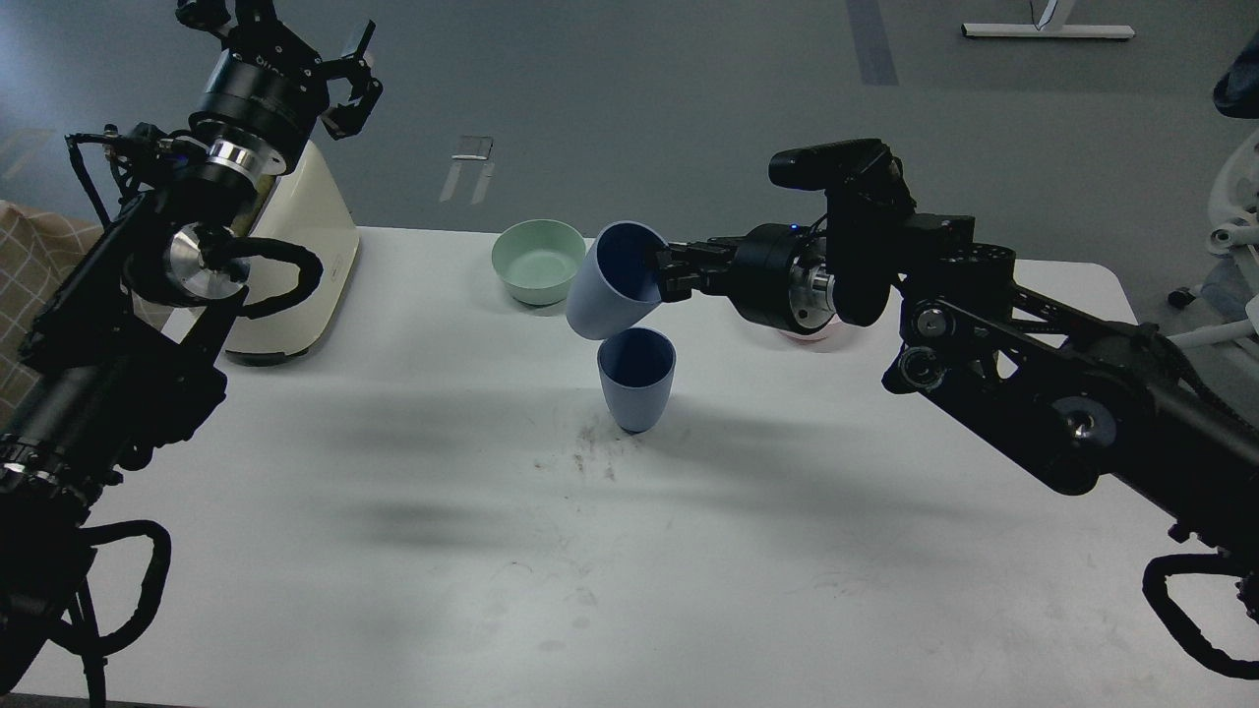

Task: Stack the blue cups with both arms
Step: 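Lower the held cup into the centered blue cup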

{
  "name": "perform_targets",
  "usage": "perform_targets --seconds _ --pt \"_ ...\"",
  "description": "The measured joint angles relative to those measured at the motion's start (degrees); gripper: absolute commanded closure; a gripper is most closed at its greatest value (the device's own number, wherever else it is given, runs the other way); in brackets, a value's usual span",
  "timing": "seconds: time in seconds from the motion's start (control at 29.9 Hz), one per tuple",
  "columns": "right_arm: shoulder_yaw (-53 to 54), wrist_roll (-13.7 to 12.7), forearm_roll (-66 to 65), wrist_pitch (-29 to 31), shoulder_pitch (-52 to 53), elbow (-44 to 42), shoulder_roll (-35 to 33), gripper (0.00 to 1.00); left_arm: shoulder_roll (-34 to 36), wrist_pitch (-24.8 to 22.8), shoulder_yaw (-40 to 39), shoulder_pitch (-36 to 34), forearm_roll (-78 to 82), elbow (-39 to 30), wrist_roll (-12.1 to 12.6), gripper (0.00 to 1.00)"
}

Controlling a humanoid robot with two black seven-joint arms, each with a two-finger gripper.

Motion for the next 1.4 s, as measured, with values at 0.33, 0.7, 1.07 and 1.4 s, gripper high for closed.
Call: perform_targets --seconds 0.33,0.7,1.07,1.4 --pt "-3.2 -0.1 0.0 0.0 0.3 0.4 -1.3 1.00 -0.1 -0.2 -0.1 0.0 0.0 -0.9 -0.1 0.02" --pt "-3.6 -0.9 0.0 0.0 -0.3 0.1 -1.5 1.00 0.0 -0.2 0.0 0.0 0.0 -0.9 -0.2 0.02" --pt "-6.2 -1.1 -0.1 0.0 -0.5 0.0 -1.7 0.87 0.2 -0.3 -0.1 0.0 0.0 -0.9 -0.2 0.02" --pt "-6.3 -1.1 -0.1 0.0 -0.4 0.3 -2.7 0.61 0.1 -0.3 0.0 0.0 0.0 -0.9 -0.2 0.02"
